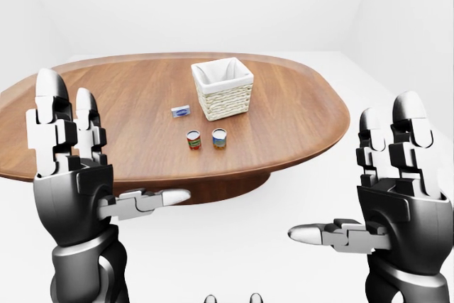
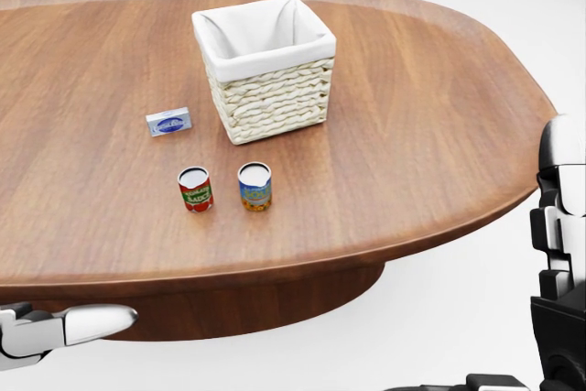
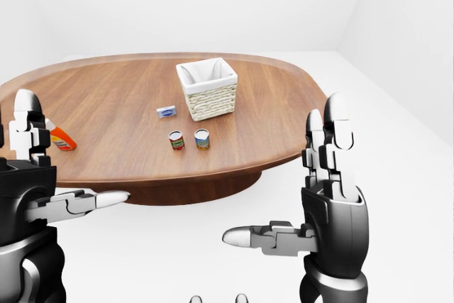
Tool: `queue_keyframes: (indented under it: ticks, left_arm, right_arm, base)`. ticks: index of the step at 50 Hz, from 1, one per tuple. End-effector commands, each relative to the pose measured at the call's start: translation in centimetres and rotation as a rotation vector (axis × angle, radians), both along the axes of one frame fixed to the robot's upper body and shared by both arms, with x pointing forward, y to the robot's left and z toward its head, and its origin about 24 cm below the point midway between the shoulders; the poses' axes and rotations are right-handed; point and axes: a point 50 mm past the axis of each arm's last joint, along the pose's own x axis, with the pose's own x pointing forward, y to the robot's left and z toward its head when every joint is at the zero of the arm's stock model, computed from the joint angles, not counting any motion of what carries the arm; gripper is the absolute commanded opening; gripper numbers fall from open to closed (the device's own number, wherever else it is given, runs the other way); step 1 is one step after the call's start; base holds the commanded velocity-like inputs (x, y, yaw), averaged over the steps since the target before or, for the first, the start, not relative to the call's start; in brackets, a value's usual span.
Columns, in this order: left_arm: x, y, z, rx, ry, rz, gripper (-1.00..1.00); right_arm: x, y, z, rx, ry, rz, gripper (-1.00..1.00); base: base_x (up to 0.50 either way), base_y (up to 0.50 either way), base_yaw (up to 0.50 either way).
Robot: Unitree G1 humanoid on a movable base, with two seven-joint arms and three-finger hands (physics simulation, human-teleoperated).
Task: Pick up the tomato sauce, and put it in the basket.
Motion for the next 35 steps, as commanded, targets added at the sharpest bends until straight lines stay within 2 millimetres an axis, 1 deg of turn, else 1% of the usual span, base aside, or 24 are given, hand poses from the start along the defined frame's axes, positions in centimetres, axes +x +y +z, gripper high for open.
queue_keyframes:
  ticks: [1,6,35]
  left_arm:
    - [0.08,-0.11,-0.29,-0.025,0.013,-0.086,1.00]
    - [0.07,-0.07,-0.31,-0.025,0.015,-0.085,1.00]
    - [0.13,-0.09,-0.28,-0.027,0.012,-0.083,1.00]
  right_arm:
    - [0.11,0.08,0.03,-0.005,0.001,-0.003,1.00]
    - [0.27,0.09,-0.01,-0.010,0.013,-0.011,1.00]
    - [0.38,0.03,0.12,-0.007,0.007,-0.012,1.00]
  base:
    - [0.00,-0.01,0.00]
    - [0.08,0.00,0.00]
    - [0.32,0.00,0.00]
